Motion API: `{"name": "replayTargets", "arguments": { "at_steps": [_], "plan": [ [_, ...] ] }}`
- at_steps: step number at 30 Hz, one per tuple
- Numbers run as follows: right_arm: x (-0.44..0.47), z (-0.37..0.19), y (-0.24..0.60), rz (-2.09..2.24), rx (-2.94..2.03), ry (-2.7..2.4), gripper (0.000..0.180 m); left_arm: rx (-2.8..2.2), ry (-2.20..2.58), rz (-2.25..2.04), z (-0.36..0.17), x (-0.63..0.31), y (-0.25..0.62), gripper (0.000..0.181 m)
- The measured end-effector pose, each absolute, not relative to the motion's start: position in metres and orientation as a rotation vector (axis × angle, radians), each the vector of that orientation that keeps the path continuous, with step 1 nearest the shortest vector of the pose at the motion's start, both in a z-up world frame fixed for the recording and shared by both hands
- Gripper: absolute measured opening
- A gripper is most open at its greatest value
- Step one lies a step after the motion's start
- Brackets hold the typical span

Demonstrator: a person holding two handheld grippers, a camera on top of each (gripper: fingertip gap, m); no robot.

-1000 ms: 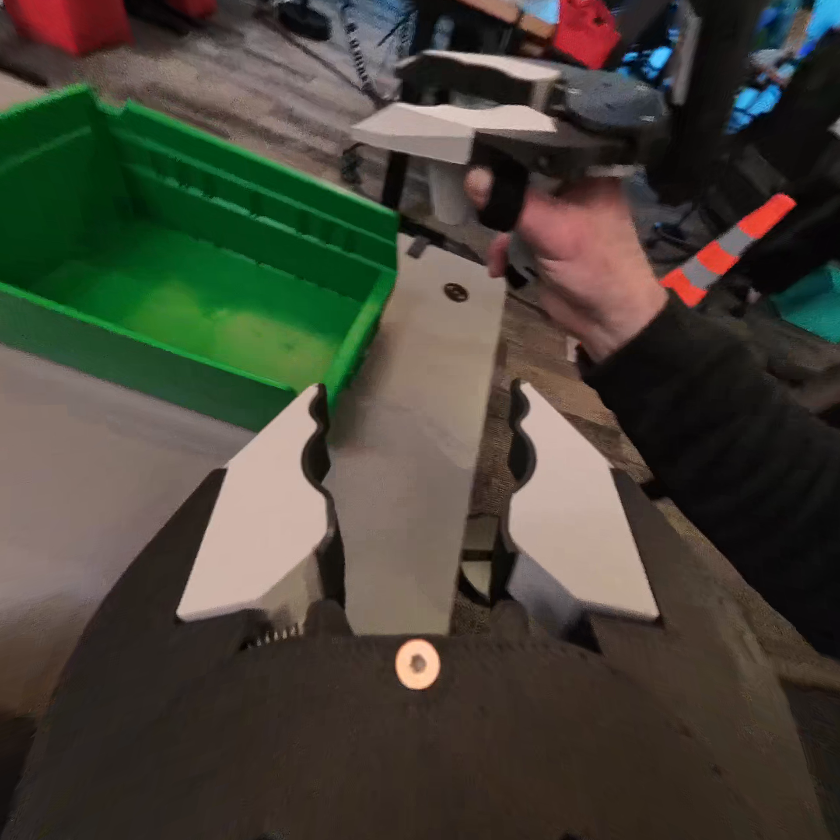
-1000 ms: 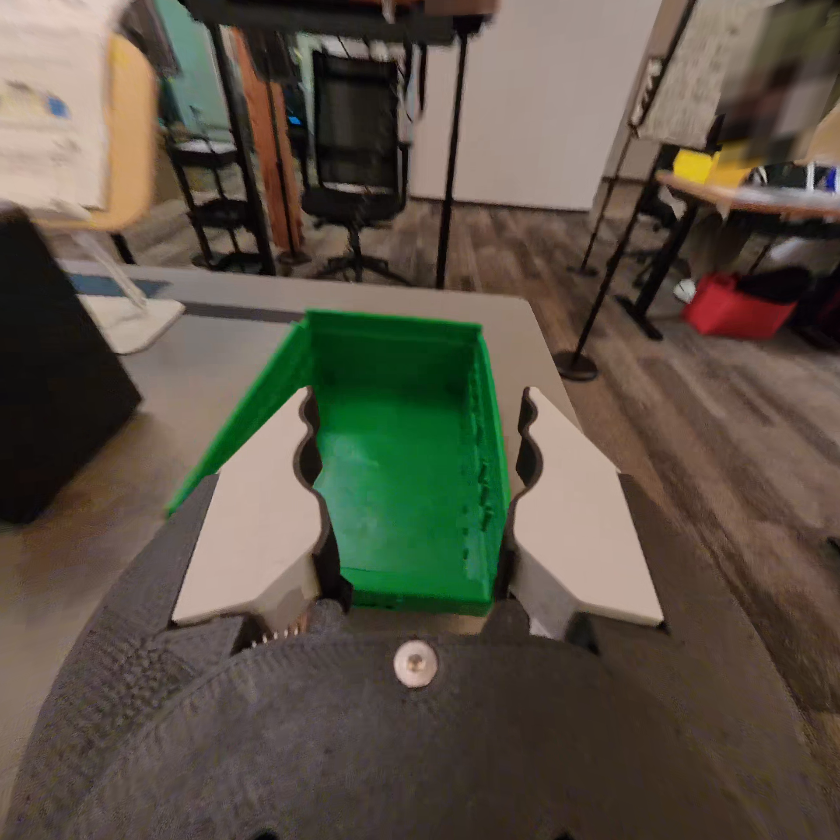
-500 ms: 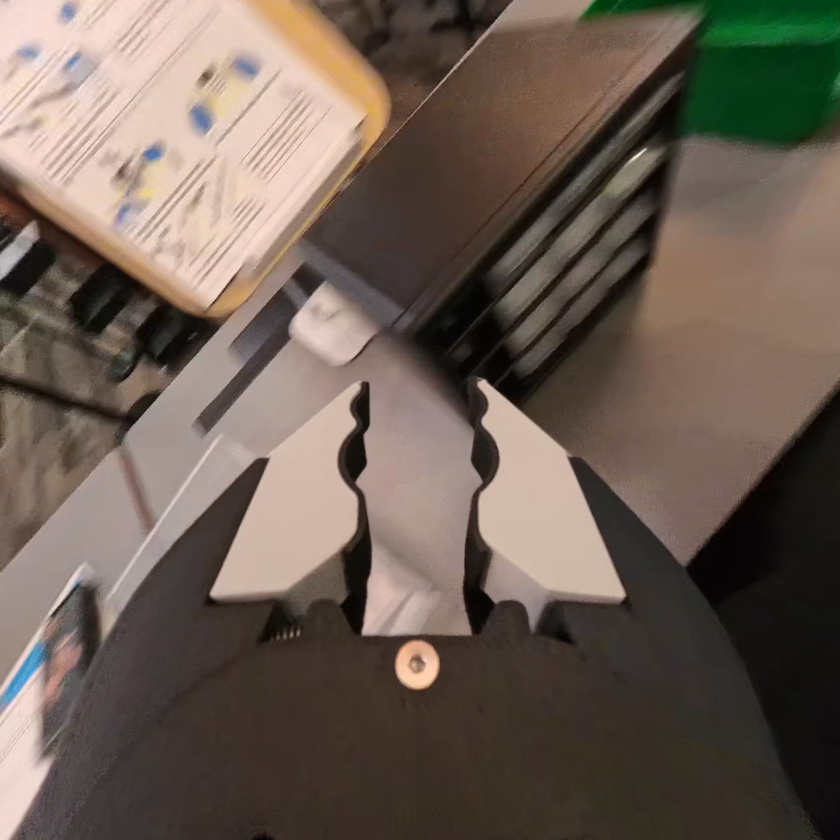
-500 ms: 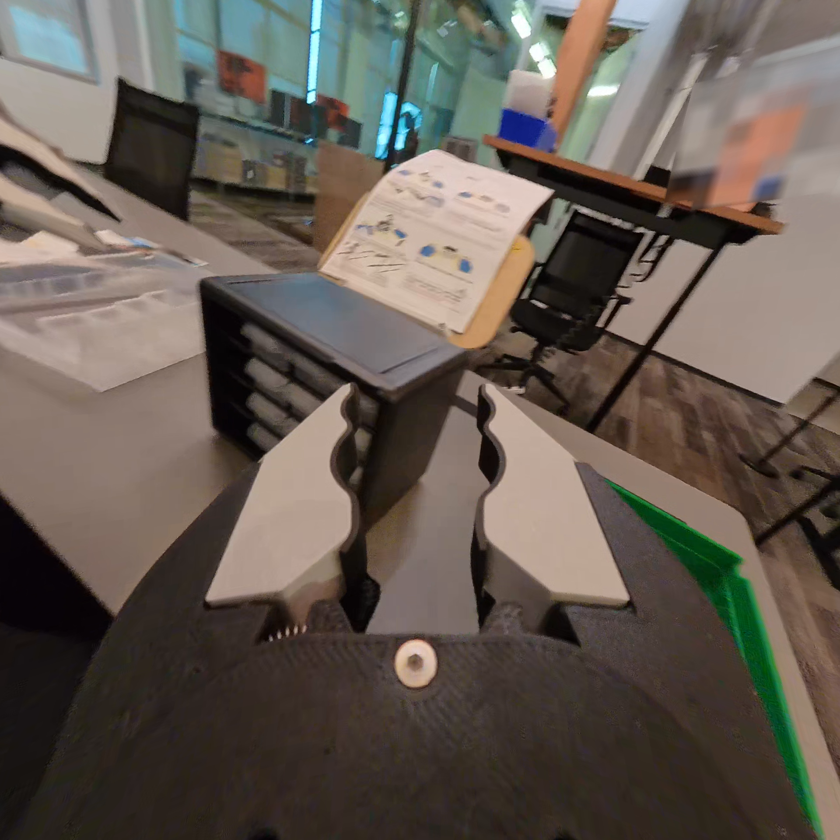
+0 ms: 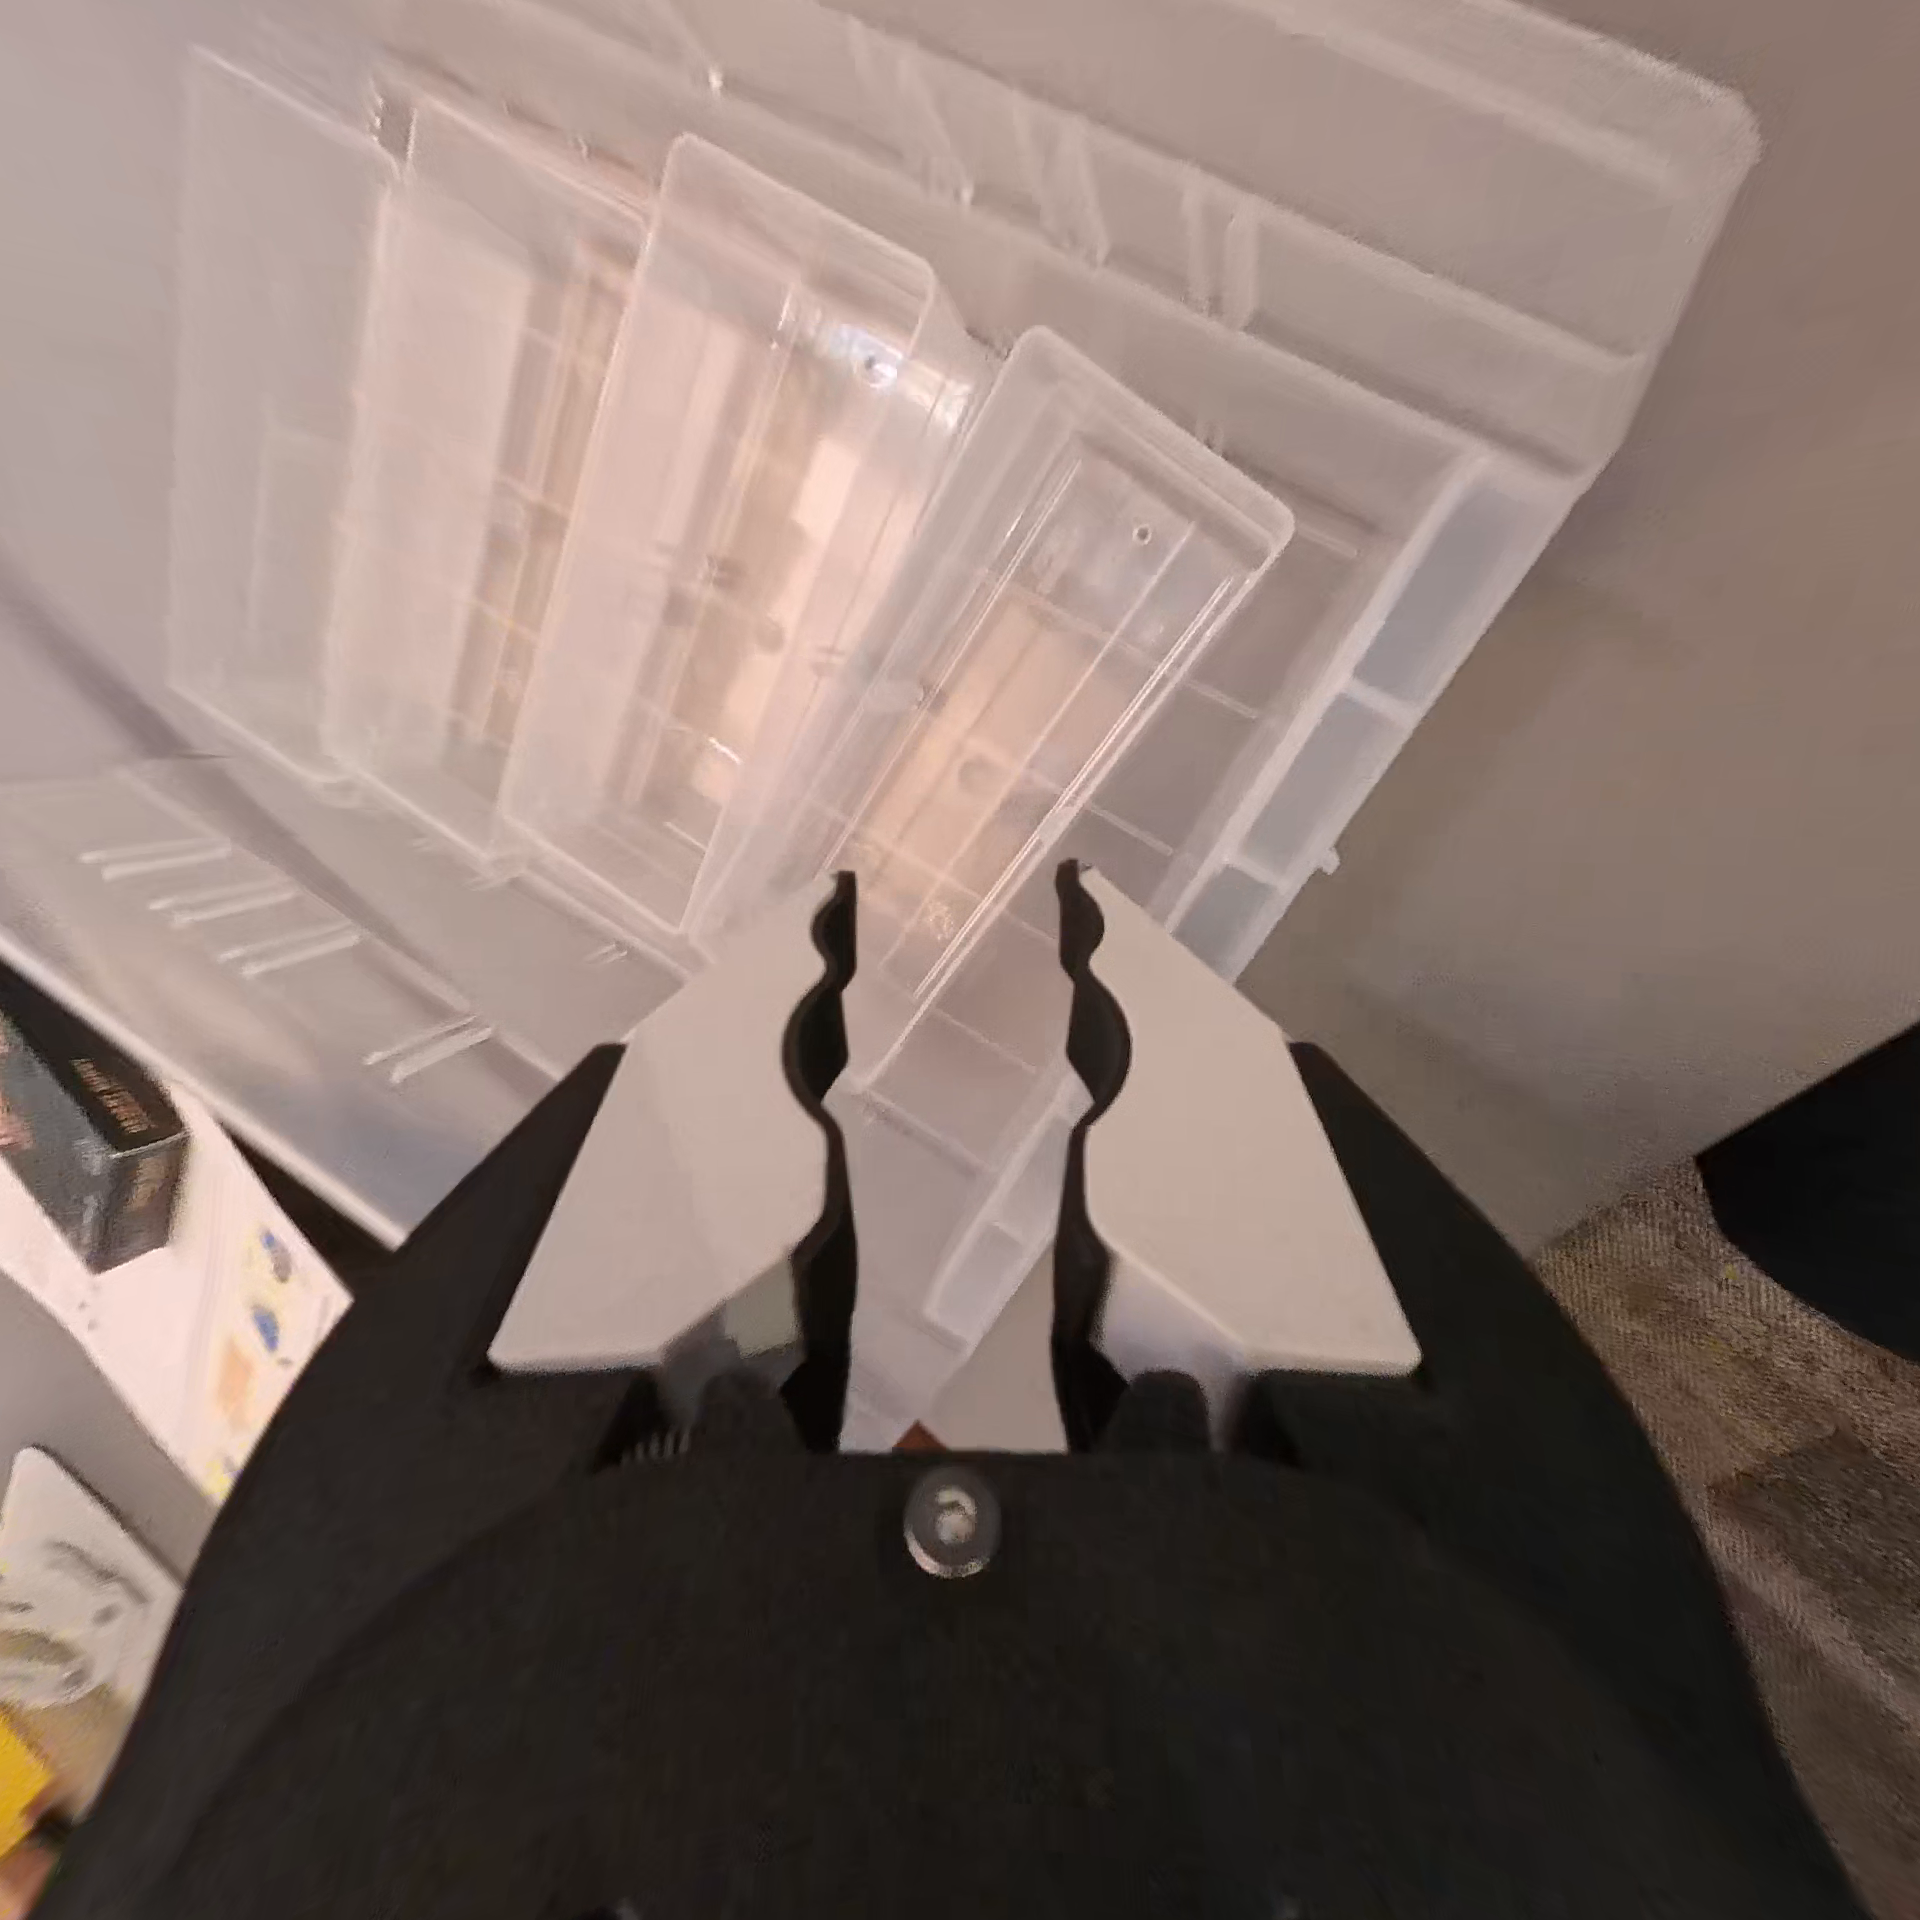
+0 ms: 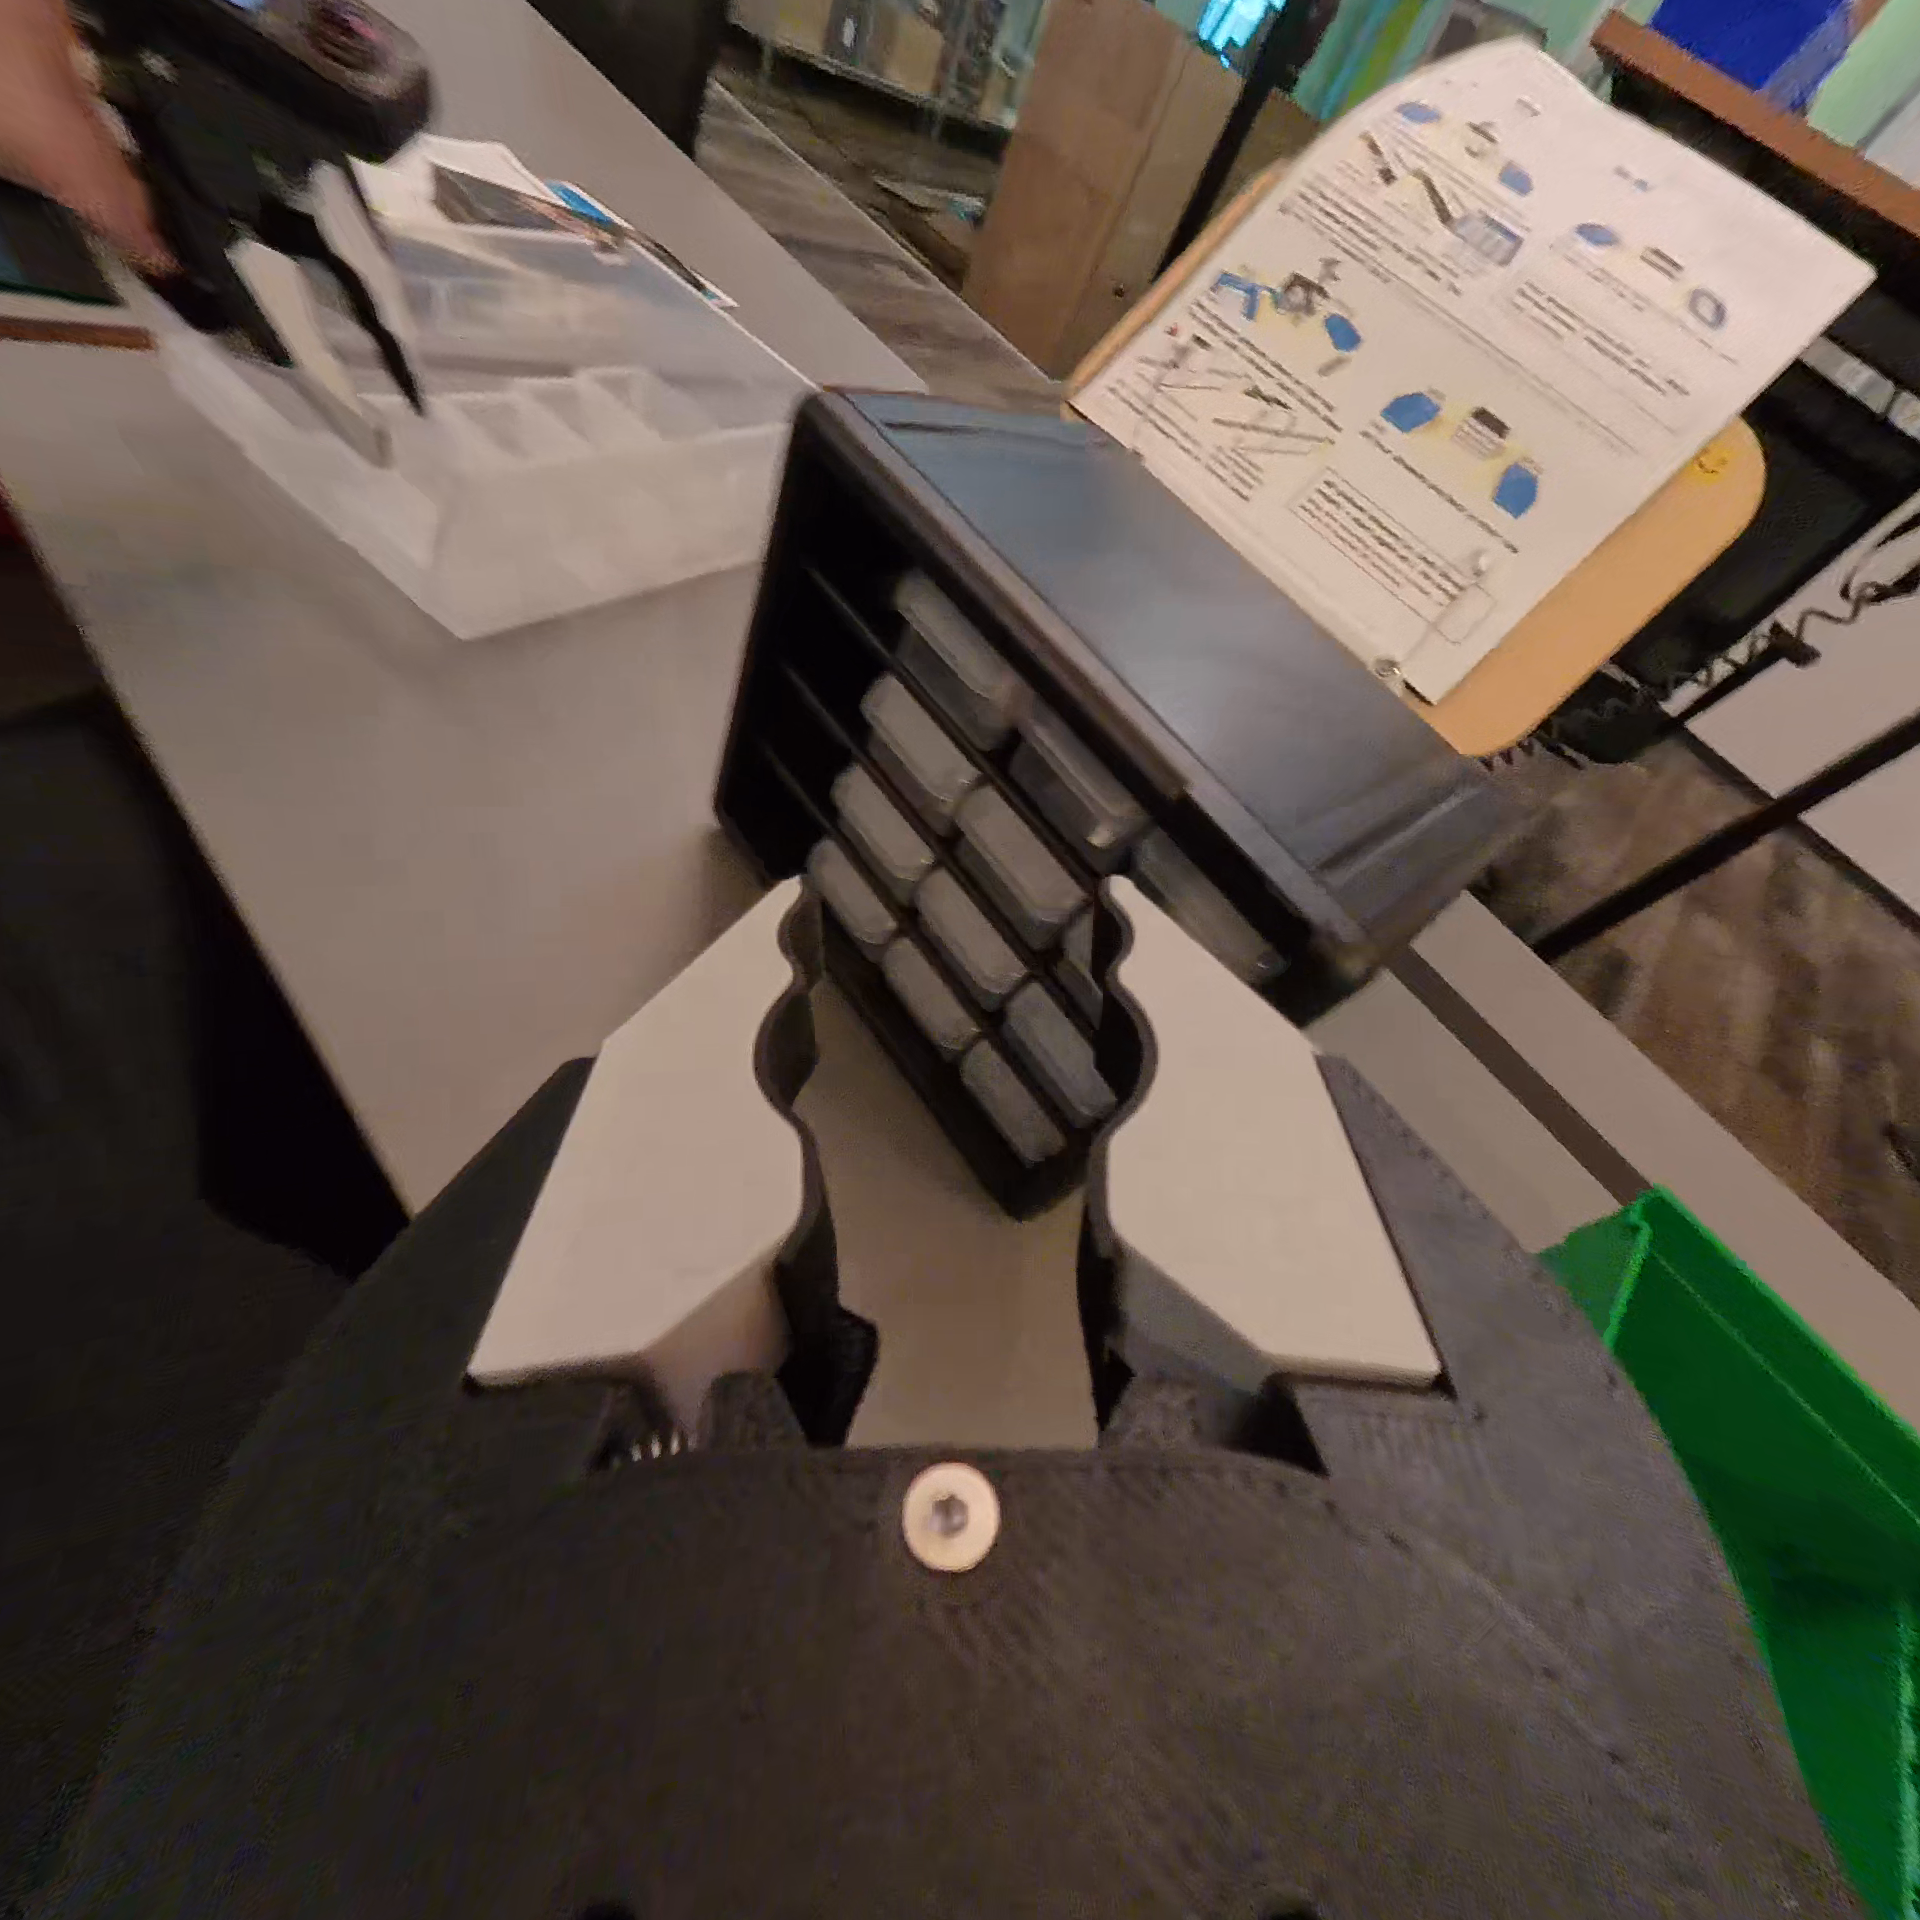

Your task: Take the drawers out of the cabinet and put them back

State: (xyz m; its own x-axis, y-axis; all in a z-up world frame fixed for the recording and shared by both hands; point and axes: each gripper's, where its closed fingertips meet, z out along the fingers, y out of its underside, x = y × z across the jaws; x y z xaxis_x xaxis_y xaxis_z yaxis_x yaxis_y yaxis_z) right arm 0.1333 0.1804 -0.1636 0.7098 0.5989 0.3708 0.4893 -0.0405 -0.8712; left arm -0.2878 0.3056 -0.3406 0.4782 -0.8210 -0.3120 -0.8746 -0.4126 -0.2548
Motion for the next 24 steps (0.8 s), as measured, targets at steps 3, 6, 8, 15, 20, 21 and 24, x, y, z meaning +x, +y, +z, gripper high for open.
{"name": "replayTargets", "arguments": {
  "at_steps": [3, 6, 8, 15, 20, 21, 24],
  "plan": [
    [0.171, -0.163, 0.223, 0.128, -1.738, -0.774, 0.069, -2.373, 1.413, 0.202, -0.349, -0.295, 0.305, 0.040],
    [0.195, -0.134, 0.268, 0.215, -1.703, -0.709, 0.074, -2.394, 1.373, 0.174, -0.351, -0.302, 0.305, 0.041],
    [0.199, -0.116, 0.304, 0.287, -1.699, -0.725, 0.080, -2.411, 1.340, 0.157, -0.351, -0.305, 0.306, 0.042],
    [0.177, -0.158, 0.415, 0.465, -1.987, -1.031, 0.109, -2.452, 1.286, 0.150, -0.349, -0.312, 0.305, 0.044],
    [0.162, -0.177, 0.410, 0.664, -2.031, -1.161, 0.079, -2.473, 1.272, 0.144, -0.350, -0.318, 0.299, 0.044],
    [0.163, -0.177, 0.405, 0.662, -2.031, -1.168, 0.069, -2.480, 1.266, 0.139, -0.350, -0.321, 0.298, 0.044],
    [0.164, -0.174, 0.396, 0.607, -2.019, -1.145, 0.074, -2.495, 1.247, 0.148, -0.351, -0.330, 0.296, 0.043]
  ]
}}
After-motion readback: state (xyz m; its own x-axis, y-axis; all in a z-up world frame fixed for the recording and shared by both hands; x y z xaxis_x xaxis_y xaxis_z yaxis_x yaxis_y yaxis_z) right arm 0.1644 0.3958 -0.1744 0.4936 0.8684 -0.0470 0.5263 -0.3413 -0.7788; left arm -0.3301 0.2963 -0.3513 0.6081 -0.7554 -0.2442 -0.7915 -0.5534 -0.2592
